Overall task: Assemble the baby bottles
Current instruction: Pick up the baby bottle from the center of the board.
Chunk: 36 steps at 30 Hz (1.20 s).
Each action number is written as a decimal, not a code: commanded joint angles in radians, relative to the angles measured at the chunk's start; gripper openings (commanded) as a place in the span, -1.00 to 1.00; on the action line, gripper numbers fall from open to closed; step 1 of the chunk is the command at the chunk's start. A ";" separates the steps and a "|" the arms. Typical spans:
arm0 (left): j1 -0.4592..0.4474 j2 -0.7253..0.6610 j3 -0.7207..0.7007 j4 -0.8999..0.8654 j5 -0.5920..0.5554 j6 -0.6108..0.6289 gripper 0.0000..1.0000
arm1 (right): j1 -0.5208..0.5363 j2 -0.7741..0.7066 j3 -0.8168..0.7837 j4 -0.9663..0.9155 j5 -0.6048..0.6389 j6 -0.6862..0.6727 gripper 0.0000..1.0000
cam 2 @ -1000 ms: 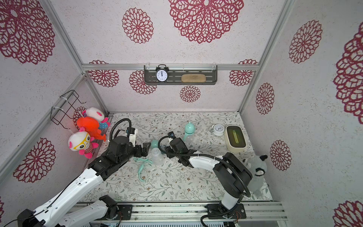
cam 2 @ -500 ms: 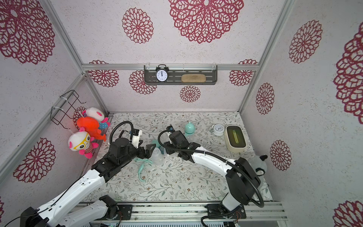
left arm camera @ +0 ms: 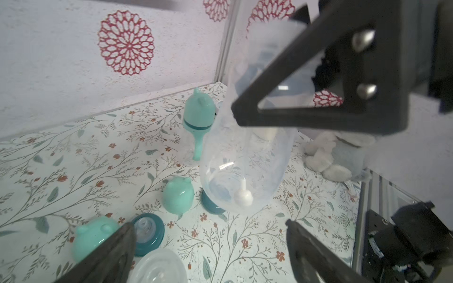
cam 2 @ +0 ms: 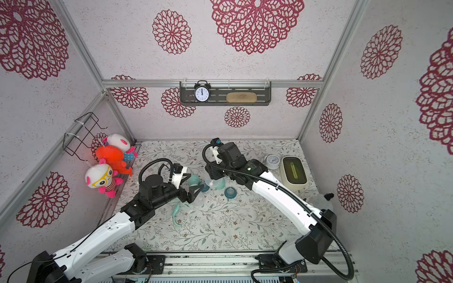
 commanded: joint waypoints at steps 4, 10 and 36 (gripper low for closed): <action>-0.065 0.075 0.040 0.070 0.048 0.126 0.95 | -0.019 -0.048 0.138 -0.136 -0.118 -0.001 0.14; -0.076 0.087 0.018 0.186 0.078 0.133 0.95 | -0.019 -0.055 0.176 -0.163 -0.177 0.012 0.14; -0.078 0.145 0.024 0.381 0.097 0.037 0.96 | 0.023 -0.085 0.066 -0.014 -0.233 0.064 0.10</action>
